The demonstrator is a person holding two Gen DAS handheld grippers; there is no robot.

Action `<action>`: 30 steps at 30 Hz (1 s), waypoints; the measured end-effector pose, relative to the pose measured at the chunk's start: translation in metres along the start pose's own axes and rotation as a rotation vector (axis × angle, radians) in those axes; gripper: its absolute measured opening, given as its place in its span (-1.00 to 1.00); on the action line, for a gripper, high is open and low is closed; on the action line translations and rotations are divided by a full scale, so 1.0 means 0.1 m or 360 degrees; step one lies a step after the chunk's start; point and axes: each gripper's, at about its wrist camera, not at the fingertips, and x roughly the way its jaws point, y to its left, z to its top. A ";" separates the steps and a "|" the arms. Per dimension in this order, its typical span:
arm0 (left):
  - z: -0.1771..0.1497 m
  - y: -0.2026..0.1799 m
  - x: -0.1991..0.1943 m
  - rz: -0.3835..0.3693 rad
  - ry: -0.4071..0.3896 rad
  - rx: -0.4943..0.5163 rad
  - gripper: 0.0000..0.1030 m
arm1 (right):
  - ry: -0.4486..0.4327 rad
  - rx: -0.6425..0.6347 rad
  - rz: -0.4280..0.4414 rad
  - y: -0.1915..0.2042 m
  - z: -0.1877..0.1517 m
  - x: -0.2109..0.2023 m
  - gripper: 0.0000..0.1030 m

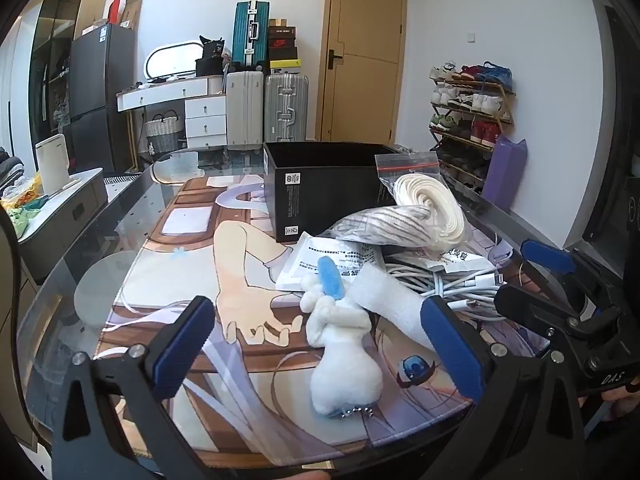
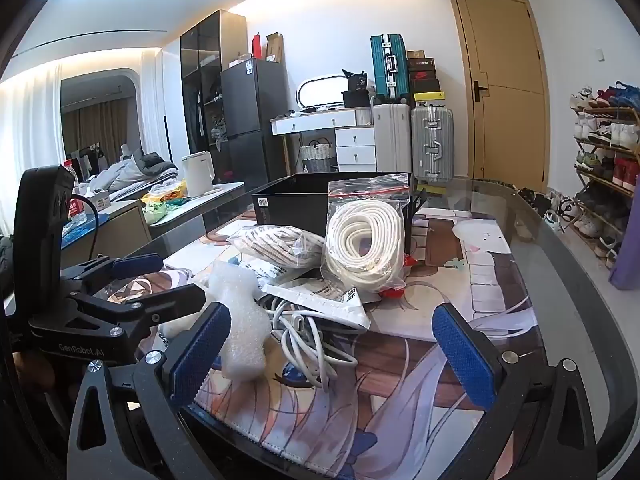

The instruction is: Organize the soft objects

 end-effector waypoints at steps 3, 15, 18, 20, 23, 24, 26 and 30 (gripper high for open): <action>0.00 0.00 0.00 -0.0004 -0.0016 -0.0003 1.00 | -0.0002 0.0006 0.0002 0.00 0.00 0.00 0.99; 0.00 0.00 0.00 0.0002 -0.0014 -0.0002 1.00 | -0.0001 0.0005 0.0013 -0.03 0.03 -0.02 0.99; -0.01 0.00 0.00 0.0000 -0.0015 -0.0002 1.00 | -0.0006 0.0004 0.0008 0.00 0.01 -0.01 0.99; 0.00 0.00 0.00 0.0002 -0.0012 -0.0001 1.00 | -0.0004 0.0006 0.0012 -0.01 0.01 -0.01 0.99; 0.00 0.00 0.00 0.0000 -0.0012 -0.0002 1.00 | -0.0003 0.0006 0.0015 0.01 0.00 -0.01 0.99; 0.00 0.00 0.00 0.0001 -0.0013 -0.0002 1.00 | -0.0003 0.0004 0.0014 0.02 0.00 -0.01 0.99; 0.00 0.00 0.00 0.0000 -0.0012 -0.0002 1.00 | -0.0003 0.0003 0.0015 0.00 -0.01 -0.02 0.99; 0.00 0.00 0.00 0.0002 -0.0013 -0.0004 1.00 | -0.0001 0.0004 0.0014 0.01 -0.02 0.00 0.99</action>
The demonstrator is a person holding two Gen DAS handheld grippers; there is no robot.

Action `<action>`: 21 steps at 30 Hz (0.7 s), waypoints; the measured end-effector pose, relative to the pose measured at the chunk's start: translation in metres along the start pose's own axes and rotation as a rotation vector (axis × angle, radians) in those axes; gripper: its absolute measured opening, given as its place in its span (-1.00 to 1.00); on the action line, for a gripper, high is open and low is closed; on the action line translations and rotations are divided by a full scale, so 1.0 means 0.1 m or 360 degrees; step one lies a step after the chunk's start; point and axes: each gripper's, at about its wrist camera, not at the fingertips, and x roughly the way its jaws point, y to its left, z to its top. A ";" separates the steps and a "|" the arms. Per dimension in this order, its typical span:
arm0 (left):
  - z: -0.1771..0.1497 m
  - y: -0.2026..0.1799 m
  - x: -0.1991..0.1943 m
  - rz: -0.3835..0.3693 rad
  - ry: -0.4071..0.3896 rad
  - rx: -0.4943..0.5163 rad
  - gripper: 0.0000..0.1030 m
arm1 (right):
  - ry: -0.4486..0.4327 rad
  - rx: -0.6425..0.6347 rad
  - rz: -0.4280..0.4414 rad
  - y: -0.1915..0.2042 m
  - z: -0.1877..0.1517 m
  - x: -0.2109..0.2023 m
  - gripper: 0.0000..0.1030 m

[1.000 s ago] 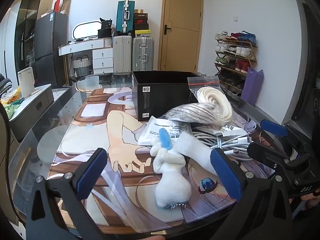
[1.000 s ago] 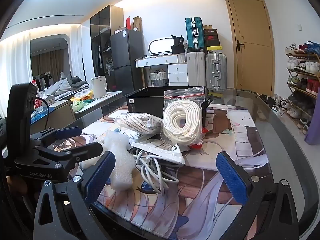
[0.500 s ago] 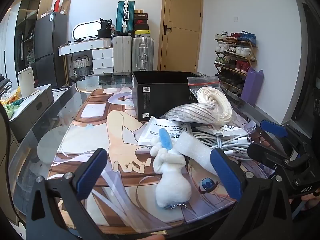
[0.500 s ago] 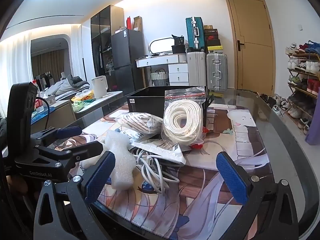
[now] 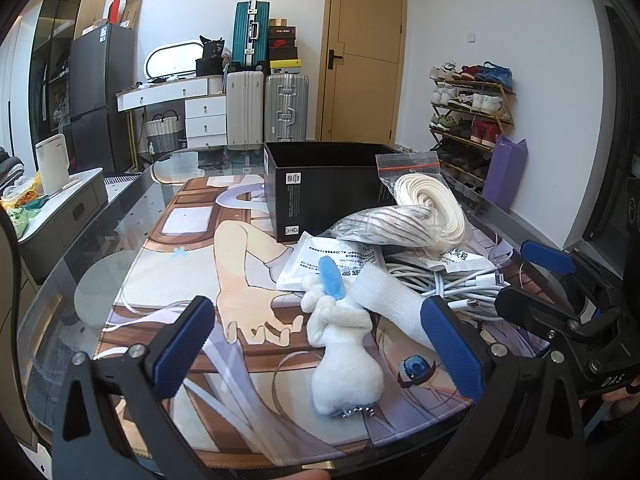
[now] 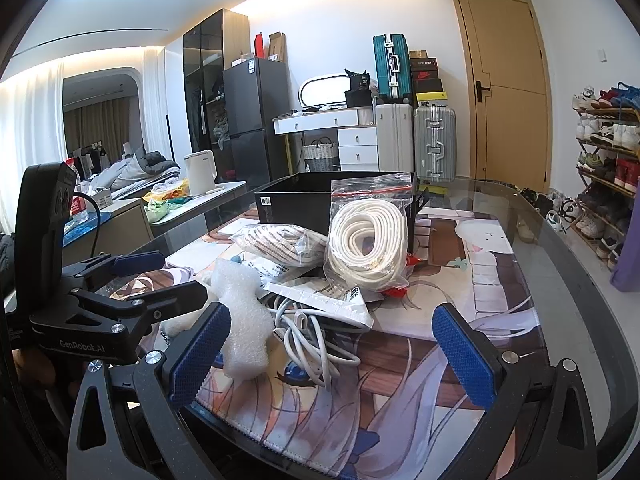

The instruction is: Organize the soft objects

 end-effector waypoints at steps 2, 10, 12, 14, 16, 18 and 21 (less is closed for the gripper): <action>0.00 0.00 0.00 0.0000 0.0002 0.0002 1.00 | -0.0001 0.0000 0.0001 0.00 0.00 0.00 0.99; 0.00 0.00 0.00 -0.0002 0.0000 0.0001 1.00 | 0.0000 0.0002 0.0003 0.00 0.01 0.00 0.99; 0.00 0.00 0.00 0.0000 -0.0001 0.0002 1.00 | -0.0001 0.0004 0.0004 0.00 0.01 0.00 0.99; -0.01 0.01 0.01 -0.0002 -0.0002 0.0002 1.00 | 0.0000 0.0003 0.0004 0.00 0.01 -0.01 0.99; -0.01 0.01 0.01 -0.0003 -0.0003 0.0003 1.00 | -0.0001 0.0002 0.0002 0.00 0.01 -0.01 0.99; -0.01 0.01 0.01 0.0000 -0.0002 0.0004 1.00 | -0.0001 0.0002 0.0005 -0.01 0.01 -0.01 0.99; -0.01 0.01 0.02 -0.0006 -0.0004 0.0000 1.00 | -0.0009 0.0004 -0.0002 -0.01 0.01 -0.01 0.99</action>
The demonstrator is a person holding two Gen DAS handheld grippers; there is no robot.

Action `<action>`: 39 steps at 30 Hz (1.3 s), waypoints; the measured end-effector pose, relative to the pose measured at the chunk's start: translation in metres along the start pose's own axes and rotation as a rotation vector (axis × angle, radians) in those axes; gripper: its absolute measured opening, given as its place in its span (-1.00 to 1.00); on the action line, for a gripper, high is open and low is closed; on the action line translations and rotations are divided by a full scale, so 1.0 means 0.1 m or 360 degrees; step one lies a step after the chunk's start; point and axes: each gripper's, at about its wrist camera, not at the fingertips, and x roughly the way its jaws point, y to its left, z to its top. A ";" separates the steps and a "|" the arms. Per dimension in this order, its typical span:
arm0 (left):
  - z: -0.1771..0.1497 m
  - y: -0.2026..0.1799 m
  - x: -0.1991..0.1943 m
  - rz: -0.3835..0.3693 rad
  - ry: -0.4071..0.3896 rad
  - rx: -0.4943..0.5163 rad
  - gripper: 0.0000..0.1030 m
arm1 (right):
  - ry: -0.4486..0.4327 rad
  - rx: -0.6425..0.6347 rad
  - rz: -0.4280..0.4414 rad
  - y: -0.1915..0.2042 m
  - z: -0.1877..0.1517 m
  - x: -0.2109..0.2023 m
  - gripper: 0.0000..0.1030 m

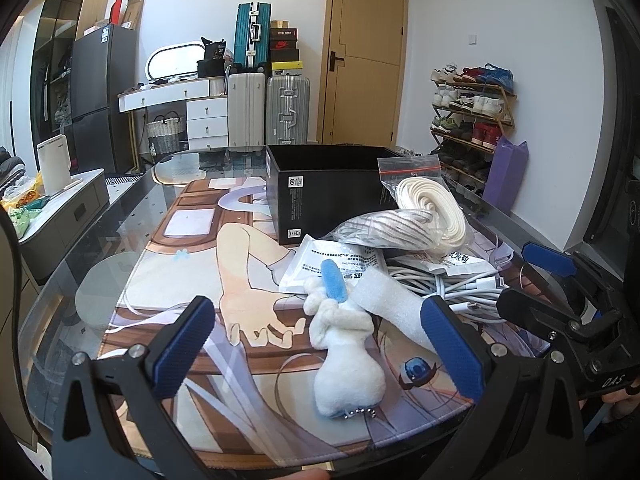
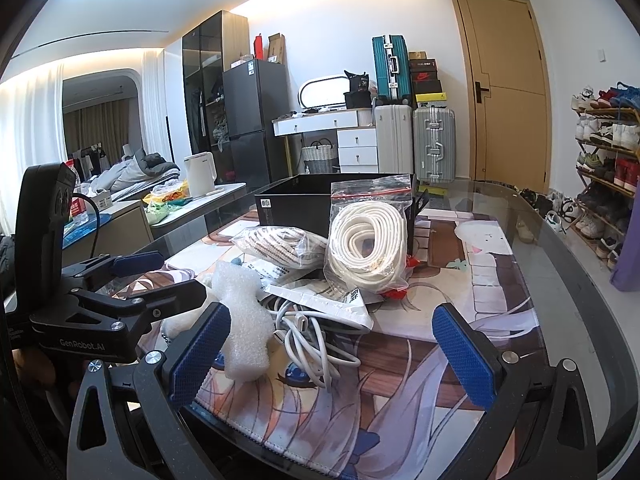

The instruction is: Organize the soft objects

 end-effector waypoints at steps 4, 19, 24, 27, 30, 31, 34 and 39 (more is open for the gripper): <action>0.04 0.02 -0.02 0.0005 0.0001 -0.0001 1.00 | -0.0006 0.0013 -0.0006 -0.02 0.01 -0.01 0.99; 0.07 0.07 -0.05 0.0012 0.0007 -0.0006 1.00 | -0.0004 0.0007 -0.0009 -0.03 0.01 -0.03 0.99; 0.05 0.06 -0.04 0.0012 0.0009 -0.0005 1.00 | -0.0002 0.0011 -0.0023 -0.04 0.02 -0.04 0.99; 0.05 0.06 -0.03 0.0007 0.0015 -0.0004 1.00 | 0.0003 0.0012 -0.0037 -0.03 0.01 -0.03 0.99; 0.03 0.05 -0.01 0.0007 0.0027 0.0001 1.00 | 0.0010 0.0016 -0.0050 -0.03 0.01 -0.02 0.99; 0.02 0.05 0.00 0.0005 0.0029 -0.0002 1.00 | 0.0012 0.0019 -0.0053 -0.04 0.01 -0.01 0.99; 0.02 0.05 0.00 -0.0002 0.0023 -0.0005 1.00 | 0.0016 0.0025 -0.0054 -0.04 0.00 -0.01 0.99; 0.02 0.07 0.00 -0.0014 0.0026 -0.0012 1.00 | 0.0028 0.0023 -0.0057 -0.04 0.00 0.00 0.99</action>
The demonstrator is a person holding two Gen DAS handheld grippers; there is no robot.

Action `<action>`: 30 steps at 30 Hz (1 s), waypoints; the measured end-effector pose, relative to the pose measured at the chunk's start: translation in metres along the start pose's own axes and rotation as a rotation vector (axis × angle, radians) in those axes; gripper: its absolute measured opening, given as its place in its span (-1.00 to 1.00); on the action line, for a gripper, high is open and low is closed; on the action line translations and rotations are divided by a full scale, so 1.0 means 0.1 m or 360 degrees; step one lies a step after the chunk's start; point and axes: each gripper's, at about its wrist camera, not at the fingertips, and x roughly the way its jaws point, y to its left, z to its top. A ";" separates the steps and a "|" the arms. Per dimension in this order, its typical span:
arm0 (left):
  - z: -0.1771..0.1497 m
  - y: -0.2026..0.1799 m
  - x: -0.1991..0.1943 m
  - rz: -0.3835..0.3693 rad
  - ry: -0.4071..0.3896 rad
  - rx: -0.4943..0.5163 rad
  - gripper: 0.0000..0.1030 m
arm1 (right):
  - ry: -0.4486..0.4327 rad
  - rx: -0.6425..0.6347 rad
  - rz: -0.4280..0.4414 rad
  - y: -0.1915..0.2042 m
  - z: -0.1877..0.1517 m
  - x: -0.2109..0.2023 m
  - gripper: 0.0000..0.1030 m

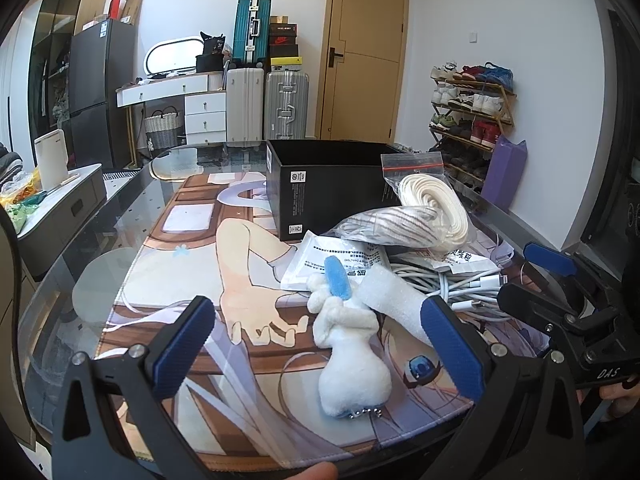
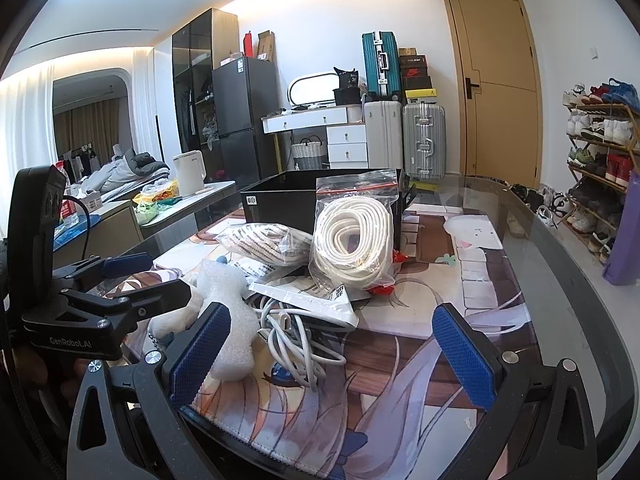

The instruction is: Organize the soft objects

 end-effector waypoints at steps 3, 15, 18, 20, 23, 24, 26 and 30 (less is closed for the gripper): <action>0.00 0.01 0.01 -0.0004 0.0012 -0.0008 1.00 | 0.0005 -0.0001 -0.0006 0.00 0.00 0.02 0.99; -0.02 0.09 0.10 0.0007 0.0069 -0.0045 1.00 | 0.0038 0.0010 -0.0046 -0.03 0.00 0.07 0.99; -0.03 0.10 0.11 0.0015 0.0080 -0.0035 1.00 | 0.0060 0.0021 -0.0041 -0.05 0.00 0.10 0.99; -0.04 0.10 0.13 0.0020 0.0092 -0.0030 1.00 | 0.0086 0.0019 -0.0043 -0.05 0.00 0.14 0.99; -0.05 0.09 0.15 0.0018 0.0115 -0.0022 1.00 | 0.0130 -0.0008 -0.0092 -0.02 -0.01 0.20 0.99; -0.05 0.09 0.16 0.0019 0.0121 -0.0021 1.00 | 0.0156 -0.0005 -0.0090 -0.02 -0.01 0.24 0.99; -0.06 0.09 0.19 0.0025 0.0139 -0.0016 1.00 | 0.0181 0.0012 -0.0079 -0.01 -0.01 0.27 0.99; -0.09 0.09 0.23 0.0026 0.0177 -0.0014 1.00 | 0.0238 0.0015 -0.0066 0.02 -0.01 0.35 0.99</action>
